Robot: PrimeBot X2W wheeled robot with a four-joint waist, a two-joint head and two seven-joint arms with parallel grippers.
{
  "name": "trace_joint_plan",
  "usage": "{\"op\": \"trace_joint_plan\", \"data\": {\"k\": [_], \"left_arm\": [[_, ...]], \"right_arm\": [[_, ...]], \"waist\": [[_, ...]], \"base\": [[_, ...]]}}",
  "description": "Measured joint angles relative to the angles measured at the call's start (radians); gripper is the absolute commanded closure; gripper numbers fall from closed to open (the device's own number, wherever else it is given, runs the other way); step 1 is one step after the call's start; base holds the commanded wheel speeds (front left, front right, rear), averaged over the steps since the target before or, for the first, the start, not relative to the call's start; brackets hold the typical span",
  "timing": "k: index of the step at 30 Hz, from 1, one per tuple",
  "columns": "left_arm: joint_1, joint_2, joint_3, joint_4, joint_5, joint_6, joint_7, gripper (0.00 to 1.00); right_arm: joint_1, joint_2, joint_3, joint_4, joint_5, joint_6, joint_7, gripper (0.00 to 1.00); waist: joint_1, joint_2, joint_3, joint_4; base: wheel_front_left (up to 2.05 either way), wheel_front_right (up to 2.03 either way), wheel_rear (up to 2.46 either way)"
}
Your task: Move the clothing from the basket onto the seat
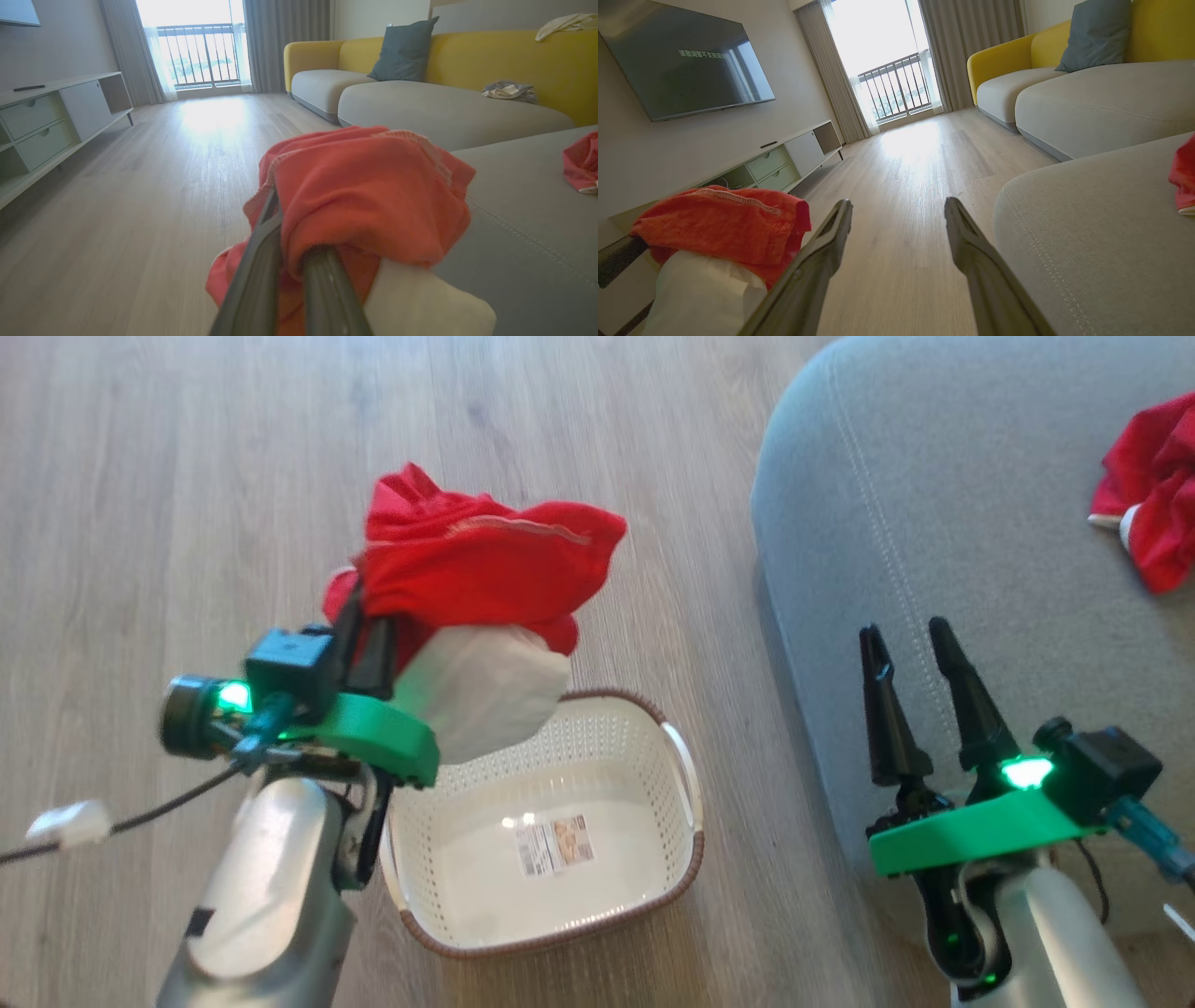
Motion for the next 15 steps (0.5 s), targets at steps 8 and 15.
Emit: {"op": "trace_joint_plan", "data": {"k": [8,15], "left_arm": [[0.094,-0.034,0.124,-0.254,0.038,-0.036,-0.001,1.0],[0.132,-0.054,0.143,-0.416,0.072,-0.074,-0.001,1.0]], "right_arm": [[0.053,-0.005,0.011,0.0,0.004,0.0,0.0,0.0],[0.077,-0.011,0.018,0.0,0.009,0.0,0.0,0.0]], "waist": [[0.0,0.0,-0.082,0.008],[0.0,0.0,-0.109,0.019]], "base": [[0.0,0.0,0.0],[0.0,0.0,0.0]]}}
